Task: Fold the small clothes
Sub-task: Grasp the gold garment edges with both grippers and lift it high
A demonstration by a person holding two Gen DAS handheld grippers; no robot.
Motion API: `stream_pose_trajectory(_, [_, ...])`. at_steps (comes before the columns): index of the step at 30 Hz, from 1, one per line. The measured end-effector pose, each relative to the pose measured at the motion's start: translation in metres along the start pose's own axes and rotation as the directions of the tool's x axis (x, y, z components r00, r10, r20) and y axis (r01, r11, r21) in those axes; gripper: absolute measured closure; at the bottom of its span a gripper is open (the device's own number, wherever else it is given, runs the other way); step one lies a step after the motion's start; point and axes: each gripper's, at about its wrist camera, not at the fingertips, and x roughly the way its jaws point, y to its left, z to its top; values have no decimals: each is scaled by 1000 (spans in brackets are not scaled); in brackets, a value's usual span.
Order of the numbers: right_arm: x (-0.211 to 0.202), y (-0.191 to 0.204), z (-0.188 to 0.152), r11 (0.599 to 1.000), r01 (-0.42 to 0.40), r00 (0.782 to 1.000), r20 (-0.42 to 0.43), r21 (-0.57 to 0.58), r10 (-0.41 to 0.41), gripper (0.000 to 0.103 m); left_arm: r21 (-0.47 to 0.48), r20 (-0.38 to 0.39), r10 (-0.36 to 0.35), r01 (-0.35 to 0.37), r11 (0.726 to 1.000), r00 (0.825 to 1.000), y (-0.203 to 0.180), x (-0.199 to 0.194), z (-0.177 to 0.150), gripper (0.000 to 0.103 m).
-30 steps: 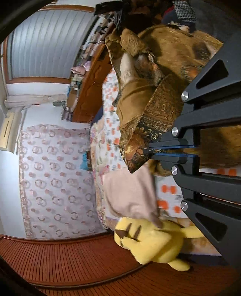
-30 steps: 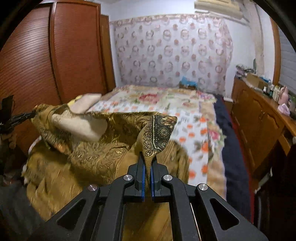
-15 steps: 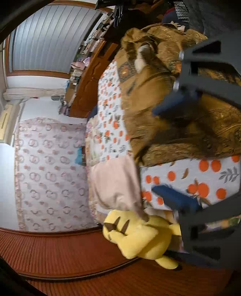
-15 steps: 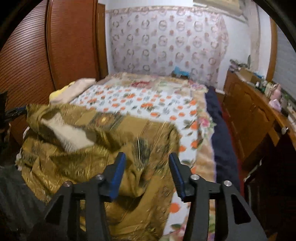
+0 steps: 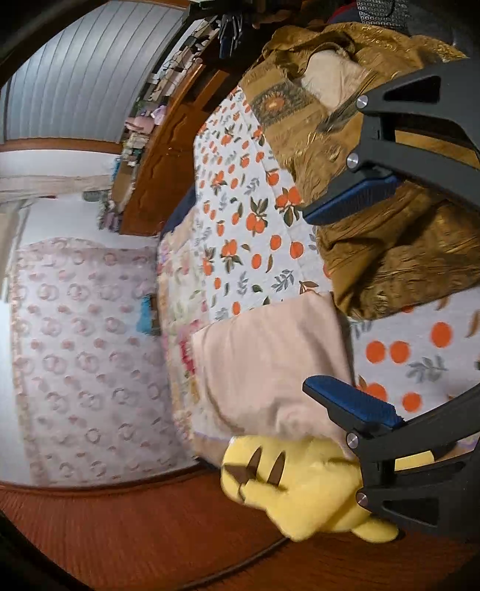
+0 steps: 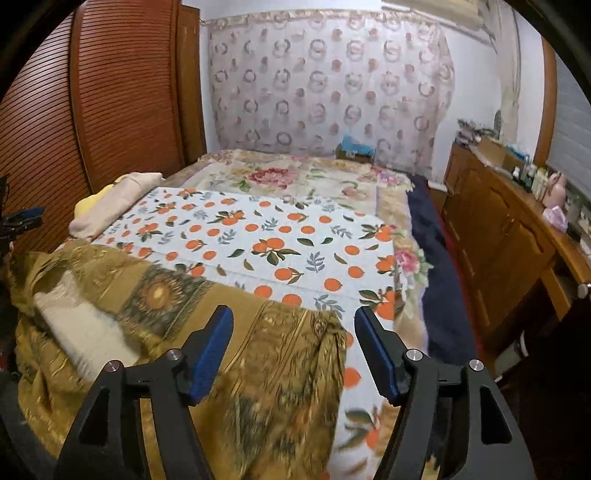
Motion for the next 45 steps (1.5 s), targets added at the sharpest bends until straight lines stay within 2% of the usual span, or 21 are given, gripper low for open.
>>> stream_pose_trajectory(5, [28, 1, -18, 1000, 9, 997, -82, 25, -7, 31, -10, -122, -56, 55, 998, 991, 9, 46, -4, 19])
stream_pose_trajectory(9, [44, -9, -22, 999, 20, 990, -141, 48, -13, 31, -31, -199, -68, 63, 998, 978, 15, 67, -17, 19])
stream_pose_trajectory(13, [53, -8, -28, 997, -7, 986, -164, 79, 20, 31, -52, -219, -115, 106, 993, 969, 14, 70, -27, 21])
stream_pose_trajectory(16, [55, -4, -28, 996, -39, 984, -170, 78, 52, 31, -53, -241, -143, 134, 990, 960, 8, 72, -33, 26])
stream_pose_trajectory(19, [59, 3, -28, 997, -41, 984, -173, 61, 51, 31, -37, -236, -134, 128, 991, 963, 3, 69, -35, 29])
stream_pose_trajectory(21, [58, 6, -28, 997, -47, 985, -165, 57, 56, 32, -42, -235, -144, 138, 990, 961, 2, 68, -35, 36])
stream_pose_trajectory(22, [58, 8, -28, 997, -48, 986, -160, 53, 56, 35, -42, -234, -153, 147, 988, 960, 0, 67, -35, 40])
stream_pose_trajectory(23, [59, 9, -30, 998, -46, 986, -157, 47, 52, 41, -40, -234, -168, 163, 986, 958, -2, 66, -35, 50])
stream_pose_trajectory(24, [59, 11, -31, 998, -41, 987, -154, 40, 46, 52, -40, -236, -182, 178, 983, 954, -3, 66, -35, 64])
stream_pose_trajectory(25, [58, 11, -32, 998, -42, 987, -152, 39, 47, 60, -43, -242, -207, 203, 978, 948, -6, 66, -34, 73])
stream_pose_trajectory(26, [56, 11, -33, 997, -58, 986, -152, 44, 64, 78, -48, -244, -232, 228, 973, 941, -8, 65, -33, 88])
stream_pose_trajectory(27, [53, 11, -35, 995, -88, 984, -150, 54, 95, 94, -42, -241, -232, 229, 973, 942, -11, 63, -31, 92])
stream_pose_trajectory(29, [42, 14, -38, 994, -98, 987, -123, 46, 103, 96, 3, -214, -209, 214, 977, 954, -22, 50, -26, 94])
stream_pose_trajectory(32, [8, 20, -40, 995, -93, 995, -34, 42, 94, 97, 12, -139, -206, 210, 978, 969, -31, 18, -13, 95])
stream_pose_trajectory(36, [-57, 29, -30, 996, -82, 993, 87, 31, 79, 98, 41, -5, -227, 227, 973, 974, -44, -45, 11, 95])
stream_pose_trajectory(40, [-118, 41, -15, 999, -42, 985, 164, -10, 43, 98, 55, 97, -232, 227, 972, 968, -52, -93, 28, 95])
stream_pose_trajectory(42, [-148, 46, -7, 999, -30, 979, 200, -21, 33, 98, 53, 144, -246, 241, 969, 959, -52, -114, 36, 95])
stream_pose_trajectory(45, [-195, 55, 5, 999, 9, 965, 261, -36, 0, 98, 51, 195, -295, 291, 955, 935, -53, -139, 47, 95])
